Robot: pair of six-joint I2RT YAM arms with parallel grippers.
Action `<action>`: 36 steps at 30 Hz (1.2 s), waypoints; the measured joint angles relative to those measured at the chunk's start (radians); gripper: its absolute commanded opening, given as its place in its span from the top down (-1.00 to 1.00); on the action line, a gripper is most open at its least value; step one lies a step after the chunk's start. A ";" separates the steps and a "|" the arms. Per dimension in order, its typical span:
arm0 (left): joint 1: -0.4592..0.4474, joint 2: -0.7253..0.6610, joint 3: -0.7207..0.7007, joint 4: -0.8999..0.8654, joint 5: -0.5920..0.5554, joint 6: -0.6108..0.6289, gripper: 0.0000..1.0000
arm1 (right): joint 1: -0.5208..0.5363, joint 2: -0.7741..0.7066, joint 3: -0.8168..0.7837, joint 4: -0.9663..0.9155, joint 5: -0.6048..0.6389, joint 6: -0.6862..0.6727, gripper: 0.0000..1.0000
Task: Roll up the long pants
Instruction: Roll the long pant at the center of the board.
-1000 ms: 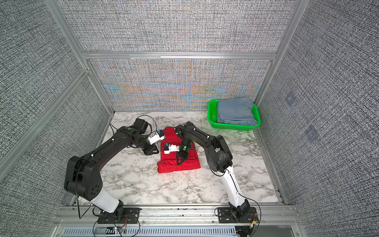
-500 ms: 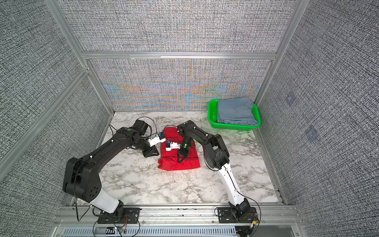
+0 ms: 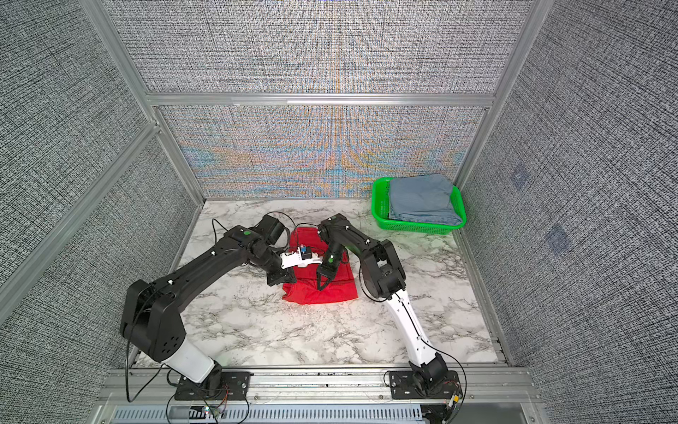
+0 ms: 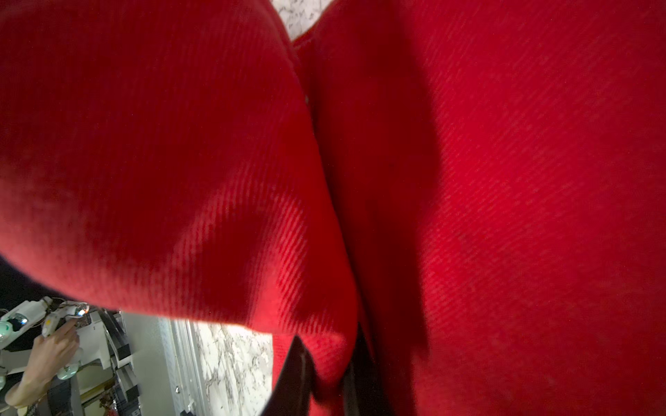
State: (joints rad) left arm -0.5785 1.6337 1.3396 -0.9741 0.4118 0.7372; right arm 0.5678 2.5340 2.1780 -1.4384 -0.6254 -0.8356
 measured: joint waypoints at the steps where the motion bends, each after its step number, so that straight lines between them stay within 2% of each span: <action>1: -0.015 0.003 0.002 -0.006 -0.006 0.005 0.70 | -0.002 0.003 0.002 -0.002 -0.003 0.000 1.00; 6: -0.077 0.027 -0.002 -0.029 -0.051 0.024 0.72 | -0.008 0.013 0.010 -0.011 -0.019 0.011 1.00; 20: -0.082 0.140 -0.024 0.111 -0.159 0.016 0.88 | -0.016 0.020 0.011 -0.014 -0.038 0.016 1.00; 24: -0.082 0.187 -0.036 0.145 -0.177 -0.004 0.95 | -0.023 0.021 0.010 -0.011 -0.045 0.022 0.30; 25: -0.081 0.192 -0.050 0.161 -0.178 -0.008 0.95 | -0.029 0.021 0.008 0.002 -0.043 0.023 -0.05; 26: -0.079 0.193 -0.063 0.172 -0.179 -0.012 0.95 | -0.037 0.022 0.007 0.015 -0.049 0.024 -0.13; 31: -0.057 0.183 -0.126 0.224 -0.164 -0.050 0.95 | -0.069 -0.005 -0.029 0.044 -0.092 0.041 -0.25; 36: -0.007 0.169 -0.153 0.276 -0.128 -0.092 0.95 | -0.095 -0.045 -0.062 0.133 -0.084 0.075 -0.32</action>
State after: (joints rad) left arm -0.5854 1.8027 1.1862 -0.6983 0.2840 0.6456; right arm 0.4725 2.4889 2.1162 -1.3056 -0.7097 -0.7609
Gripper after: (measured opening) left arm 0.066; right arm 0.649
